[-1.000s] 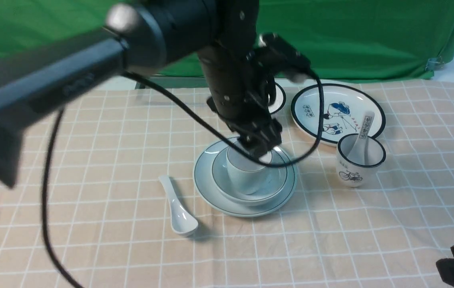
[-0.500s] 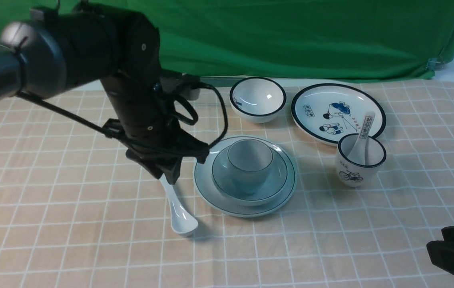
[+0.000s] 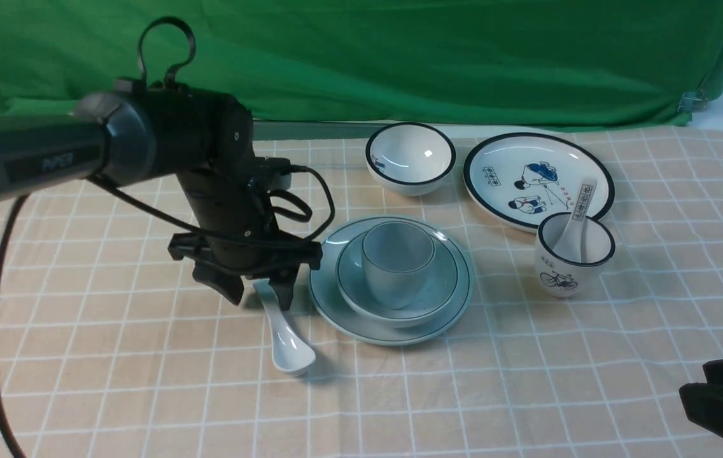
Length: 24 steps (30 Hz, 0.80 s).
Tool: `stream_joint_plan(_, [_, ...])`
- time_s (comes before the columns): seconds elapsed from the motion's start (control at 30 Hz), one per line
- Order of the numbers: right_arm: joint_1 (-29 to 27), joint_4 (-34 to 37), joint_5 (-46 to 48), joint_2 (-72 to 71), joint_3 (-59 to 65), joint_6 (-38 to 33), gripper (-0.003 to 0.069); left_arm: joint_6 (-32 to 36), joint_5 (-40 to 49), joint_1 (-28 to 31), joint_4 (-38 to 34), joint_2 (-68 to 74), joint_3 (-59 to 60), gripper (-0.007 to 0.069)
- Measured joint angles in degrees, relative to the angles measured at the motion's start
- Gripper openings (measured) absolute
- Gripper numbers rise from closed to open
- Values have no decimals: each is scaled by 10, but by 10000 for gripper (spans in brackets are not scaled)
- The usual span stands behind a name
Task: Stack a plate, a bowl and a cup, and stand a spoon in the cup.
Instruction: Use the left arm to grab a blue soup spoon, then use the left arm to put the blue soup spoon into the blue teacup in the middle
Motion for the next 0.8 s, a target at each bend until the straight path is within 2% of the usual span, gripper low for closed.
stream_joint_plan(0.1, [0, 0, 1, 0, 0, 0, 237, -1, -8, 0, 0, 7, 0, 424])
stream_joint_plan(0.23, [0, 0, 2, 0, 0, 0, 237, 1, -6, 1, 1, 9, 0, 323])
stream_joint_plan(0.27, [0, 0, 5, 0, 0, 0, 237, 9, -3, 1, 2, 10, 0, 259])
stream_joint_plan(0.3, [0, 0, 5, 0, 0, 0, 237, 10, -3, 1, 2, 10, 0, 248])
stream_joint_plan(0.37, [0, 0, 15, 0, 0, 0, 237, 32, 5, 1, -6, 10, 0, 94])
stream_joint_plan(0.47, [0, 0, 27, 0, 0, 0, 237, 51, 17, 1, -9, 0, 2, 39])
stream_joint_plan(0.6, [0, 0, 31, 0, 0, 0, 237, 71, 22, 0, -9, -50, 13, 38])
stream_joint_plan(0.67, [0, 0, 31, 0, 0, 0, 237, 97, -55, -8, -11, -148, 65, 38])
stream_joint_plan(0.7, [0, 0, 31, 0, 0, 0, 237, 99, -64, -10, -12, -155, 65, 38])
stream_joint_plan(0.8, [0, 0, 30, 0, 0, 0, 237, 145, -273, -38, -60, -264, 181, 38])
